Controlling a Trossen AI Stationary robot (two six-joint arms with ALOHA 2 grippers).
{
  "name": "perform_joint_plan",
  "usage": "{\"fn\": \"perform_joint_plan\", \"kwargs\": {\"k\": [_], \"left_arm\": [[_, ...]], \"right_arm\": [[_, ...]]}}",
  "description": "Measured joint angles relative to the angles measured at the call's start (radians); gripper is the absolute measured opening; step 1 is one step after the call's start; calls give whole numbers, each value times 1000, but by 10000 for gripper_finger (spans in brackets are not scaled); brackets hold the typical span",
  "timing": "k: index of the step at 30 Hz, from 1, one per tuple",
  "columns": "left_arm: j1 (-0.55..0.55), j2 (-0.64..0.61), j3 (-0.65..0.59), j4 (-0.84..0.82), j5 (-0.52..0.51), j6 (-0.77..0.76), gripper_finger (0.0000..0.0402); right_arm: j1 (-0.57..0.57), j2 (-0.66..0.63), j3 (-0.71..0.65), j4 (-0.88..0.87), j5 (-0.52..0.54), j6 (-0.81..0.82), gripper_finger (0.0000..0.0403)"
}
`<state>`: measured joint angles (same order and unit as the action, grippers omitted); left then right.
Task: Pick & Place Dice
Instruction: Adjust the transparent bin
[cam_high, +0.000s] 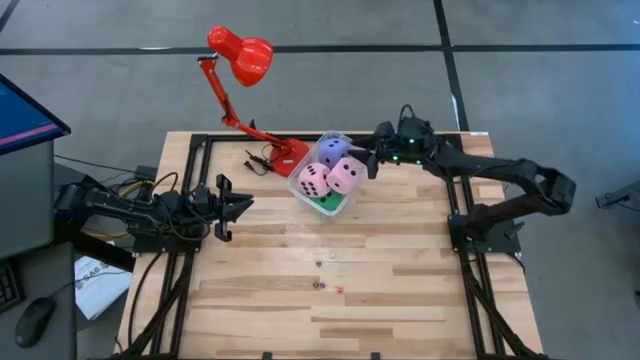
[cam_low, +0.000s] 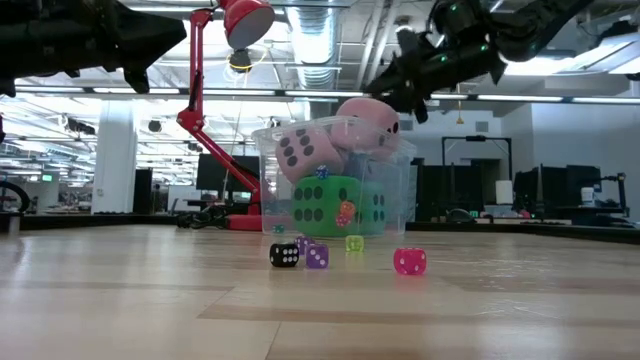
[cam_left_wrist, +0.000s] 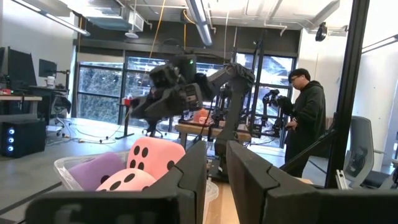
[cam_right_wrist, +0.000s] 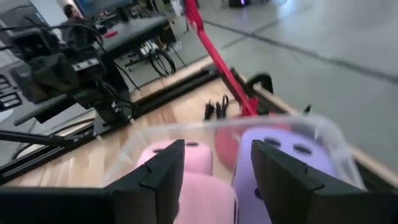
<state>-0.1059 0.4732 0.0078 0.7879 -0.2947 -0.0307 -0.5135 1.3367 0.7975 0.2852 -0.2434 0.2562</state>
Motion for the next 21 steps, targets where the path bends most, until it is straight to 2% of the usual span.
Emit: {"fn": "perform_joint_plan", "kwargs": {"k": [5, 11, 16, 21], "left_arm": [[0, 0, 0, -2, 0, 0, 53], [0, 0, 0, -2, 0, 0, 53], [0, 0, 0, -2, 0, 0, 53], [0, 0, 0, -2, 0, 0, 53]], "right_arm": [[1, -101, 0, -69, 0, -103, 161], [-6, -187, 0, -292, 7, -107, 94], [12, -189, -1, -444, 9, -99, 45], [52, -172, -1, -428, 47, -107, 4]]}}
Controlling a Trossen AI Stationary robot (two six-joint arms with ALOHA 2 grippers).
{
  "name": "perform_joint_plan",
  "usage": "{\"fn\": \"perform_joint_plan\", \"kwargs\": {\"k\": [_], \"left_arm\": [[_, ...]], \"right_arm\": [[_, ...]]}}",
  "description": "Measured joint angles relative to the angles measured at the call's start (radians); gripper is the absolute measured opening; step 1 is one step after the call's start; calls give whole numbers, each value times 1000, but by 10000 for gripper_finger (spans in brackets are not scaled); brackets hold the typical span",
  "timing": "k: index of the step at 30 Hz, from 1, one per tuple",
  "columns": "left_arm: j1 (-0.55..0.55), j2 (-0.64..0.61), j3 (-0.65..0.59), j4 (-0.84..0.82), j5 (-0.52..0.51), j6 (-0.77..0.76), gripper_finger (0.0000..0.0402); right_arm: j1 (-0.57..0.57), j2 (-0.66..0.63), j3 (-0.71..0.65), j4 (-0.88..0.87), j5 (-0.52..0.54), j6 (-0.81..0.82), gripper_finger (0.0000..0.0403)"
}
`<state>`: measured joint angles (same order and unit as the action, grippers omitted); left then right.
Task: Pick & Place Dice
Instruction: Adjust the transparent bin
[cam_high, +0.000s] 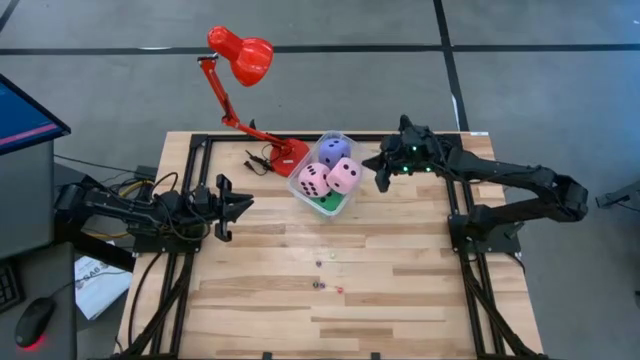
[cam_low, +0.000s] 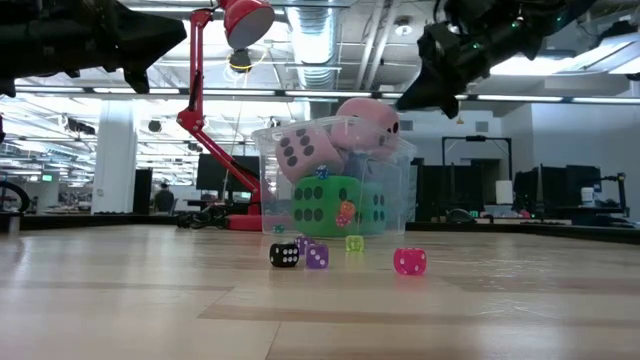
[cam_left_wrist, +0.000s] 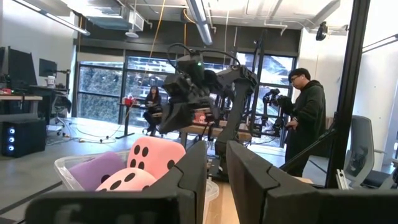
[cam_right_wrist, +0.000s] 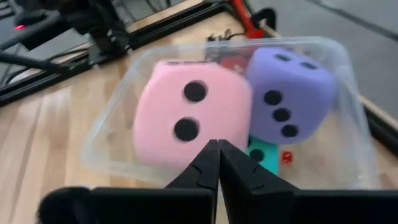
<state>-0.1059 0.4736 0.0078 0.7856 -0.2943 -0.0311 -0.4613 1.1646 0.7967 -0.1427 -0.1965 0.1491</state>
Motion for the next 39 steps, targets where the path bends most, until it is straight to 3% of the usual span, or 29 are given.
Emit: {"fn": "perform_joint_plan", "kwargs": {"k": [10, 20, 25, 39], "left_arm": [[0, 0, 0, 0, 0, 0, 53], [0, 0, 0, 0, 0, 0, 53], [0, 0, 0, 0, 0, 0, 53], [0, 0, 0, -1, 0, 0, 53]], "right_arm": [[-58, 111, 24, -24, 75, 24, 2], [-75, 296, 337, -397, 101, -87, 1], [-78, 380, 406, -457, 104, -114, 0], [-78, 377, 484, -774, 224, -135, 0]]}}
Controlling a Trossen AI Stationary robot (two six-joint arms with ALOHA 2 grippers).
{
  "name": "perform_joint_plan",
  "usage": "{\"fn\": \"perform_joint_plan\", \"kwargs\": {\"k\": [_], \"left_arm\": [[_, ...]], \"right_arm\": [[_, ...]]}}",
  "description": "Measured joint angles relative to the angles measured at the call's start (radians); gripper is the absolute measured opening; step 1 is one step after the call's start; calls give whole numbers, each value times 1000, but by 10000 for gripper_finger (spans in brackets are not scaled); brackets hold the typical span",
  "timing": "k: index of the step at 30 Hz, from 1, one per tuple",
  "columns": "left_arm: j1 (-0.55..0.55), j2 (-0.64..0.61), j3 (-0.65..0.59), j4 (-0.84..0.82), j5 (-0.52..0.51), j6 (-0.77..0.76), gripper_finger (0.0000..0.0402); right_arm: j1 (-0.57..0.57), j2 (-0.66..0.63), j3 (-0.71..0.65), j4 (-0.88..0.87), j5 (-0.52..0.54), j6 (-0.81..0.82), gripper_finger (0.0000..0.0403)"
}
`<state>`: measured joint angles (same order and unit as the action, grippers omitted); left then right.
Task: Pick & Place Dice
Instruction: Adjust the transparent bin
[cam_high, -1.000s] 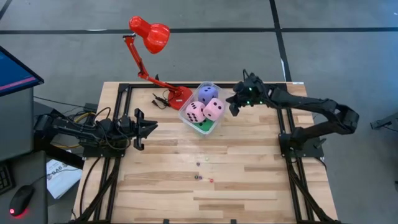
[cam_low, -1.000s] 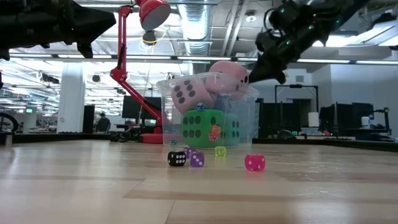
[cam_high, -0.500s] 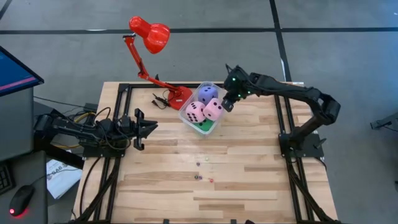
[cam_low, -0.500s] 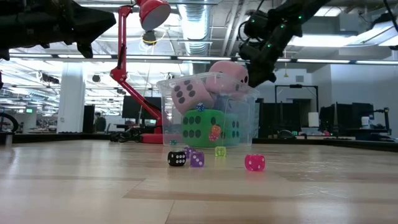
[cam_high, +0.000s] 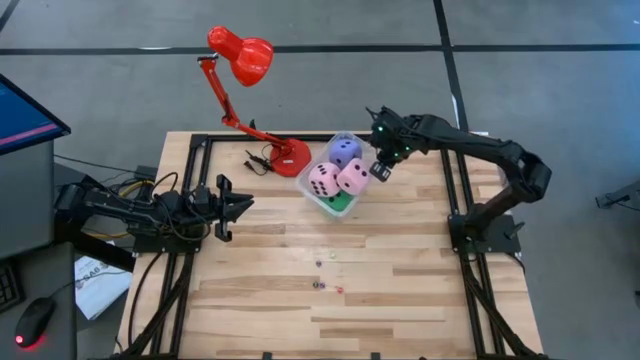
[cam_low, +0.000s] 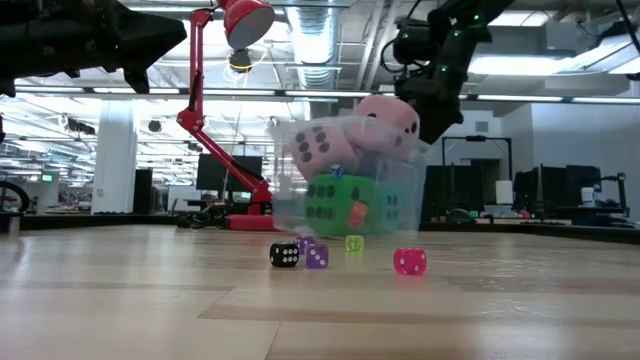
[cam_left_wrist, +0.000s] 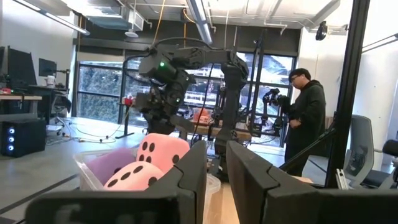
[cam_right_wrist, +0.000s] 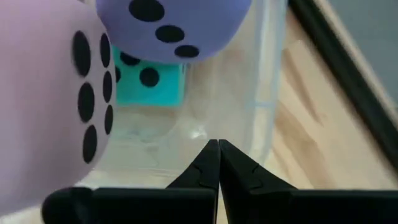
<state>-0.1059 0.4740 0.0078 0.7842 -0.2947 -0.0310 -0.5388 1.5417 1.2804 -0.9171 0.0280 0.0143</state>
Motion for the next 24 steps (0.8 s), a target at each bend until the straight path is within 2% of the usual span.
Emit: {"fn": "perform_joint_plan", "kwargs": {"k": [3, 9, 13, 19, 24], "left_arm": [[0, 0, 0, 0, 0, 0, 53], [0, 0, 0, 0, 0, 0, 53], [0, 0, 0, 0, 0, 0, 53], [0, 0, 0, 0, 0, 0, 53], [0, 0, 0, -2, 0, 0, 53]], "right_arm": [[0, -34, 0, -33, 58, -15, 0], [-15, -85, 1, -77, 60, -15, 0], [-6, -138, 0, 0, 55, -14, 0], [119, -223, 1, 112, 22, 10, 0], [258, -193, 1, 167, -1, 19, 0]]}}
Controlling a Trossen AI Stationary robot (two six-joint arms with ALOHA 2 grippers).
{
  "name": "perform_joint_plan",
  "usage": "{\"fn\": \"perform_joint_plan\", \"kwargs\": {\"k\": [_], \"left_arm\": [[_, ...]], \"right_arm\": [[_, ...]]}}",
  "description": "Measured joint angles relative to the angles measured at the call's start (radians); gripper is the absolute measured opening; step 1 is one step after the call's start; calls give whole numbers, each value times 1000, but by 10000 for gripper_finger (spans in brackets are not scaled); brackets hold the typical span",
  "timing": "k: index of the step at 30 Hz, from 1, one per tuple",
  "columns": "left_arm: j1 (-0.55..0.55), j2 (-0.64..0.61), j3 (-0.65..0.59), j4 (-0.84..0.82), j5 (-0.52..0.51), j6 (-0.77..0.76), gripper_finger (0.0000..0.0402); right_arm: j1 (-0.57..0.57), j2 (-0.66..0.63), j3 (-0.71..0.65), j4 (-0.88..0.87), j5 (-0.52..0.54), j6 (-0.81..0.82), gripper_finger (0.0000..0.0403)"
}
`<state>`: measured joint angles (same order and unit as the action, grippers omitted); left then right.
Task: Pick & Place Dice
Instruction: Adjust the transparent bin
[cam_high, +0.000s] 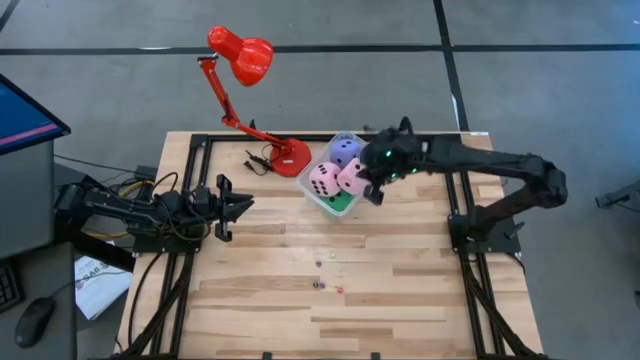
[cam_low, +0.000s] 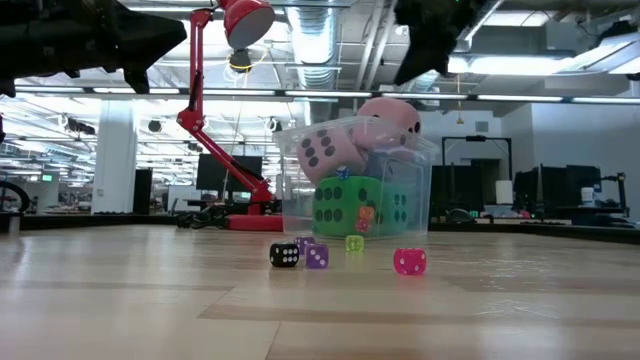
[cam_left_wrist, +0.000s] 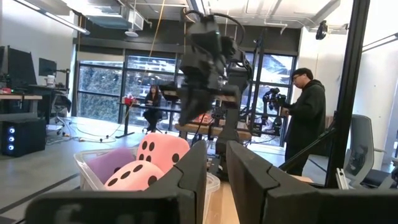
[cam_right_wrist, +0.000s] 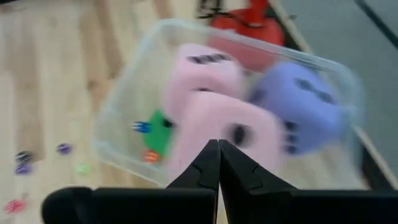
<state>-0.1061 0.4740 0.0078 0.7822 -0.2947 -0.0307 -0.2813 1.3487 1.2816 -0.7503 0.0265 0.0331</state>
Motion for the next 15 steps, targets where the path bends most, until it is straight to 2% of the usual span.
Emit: {"fn": "perform_joint_plan", "kwargs": {"k": [6, 15], "left_arm": [[0, 0, 0, 0, 0, 0, 53], [0, 0, 0, 0, 0, 0, 53]], "right_arm": [[105, 88, 0, 72, -1, 1, 0], [152, 224, -1, 90, 1, 1, 0]]}}
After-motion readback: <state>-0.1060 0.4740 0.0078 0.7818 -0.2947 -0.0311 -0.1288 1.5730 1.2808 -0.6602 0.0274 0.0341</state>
